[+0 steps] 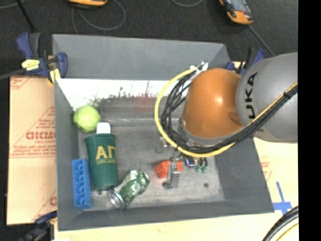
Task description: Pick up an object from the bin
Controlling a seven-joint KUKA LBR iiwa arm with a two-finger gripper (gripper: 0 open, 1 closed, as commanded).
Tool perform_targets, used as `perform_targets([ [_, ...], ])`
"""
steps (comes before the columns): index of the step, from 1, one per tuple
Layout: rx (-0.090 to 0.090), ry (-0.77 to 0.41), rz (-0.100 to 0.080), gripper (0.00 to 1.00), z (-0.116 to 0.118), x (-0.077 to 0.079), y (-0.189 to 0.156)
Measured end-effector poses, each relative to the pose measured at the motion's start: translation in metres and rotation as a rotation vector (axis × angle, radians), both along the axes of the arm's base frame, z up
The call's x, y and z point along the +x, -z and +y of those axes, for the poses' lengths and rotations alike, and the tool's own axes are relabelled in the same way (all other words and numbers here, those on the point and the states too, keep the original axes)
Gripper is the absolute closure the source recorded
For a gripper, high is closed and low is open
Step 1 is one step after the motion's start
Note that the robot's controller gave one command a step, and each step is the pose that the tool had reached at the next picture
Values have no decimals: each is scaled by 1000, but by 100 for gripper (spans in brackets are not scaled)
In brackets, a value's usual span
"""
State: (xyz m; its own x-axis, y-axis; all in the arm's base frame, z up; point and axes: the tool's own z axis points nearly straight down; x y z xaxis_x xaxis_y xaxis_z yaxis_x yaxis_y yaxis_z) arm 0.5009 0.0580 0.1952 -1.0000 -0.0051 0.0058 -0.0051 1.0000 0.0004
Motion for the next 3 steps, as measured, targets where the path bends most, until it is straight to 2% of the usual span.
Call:
perform_targets([
  [1, 1, 2, -8, 0, 0, 2, -4],
  [2, 1, -12, -15, 0, -22, 8, 30],
  [3, -1, -52, -11, 0, -46, 37, 70],
])
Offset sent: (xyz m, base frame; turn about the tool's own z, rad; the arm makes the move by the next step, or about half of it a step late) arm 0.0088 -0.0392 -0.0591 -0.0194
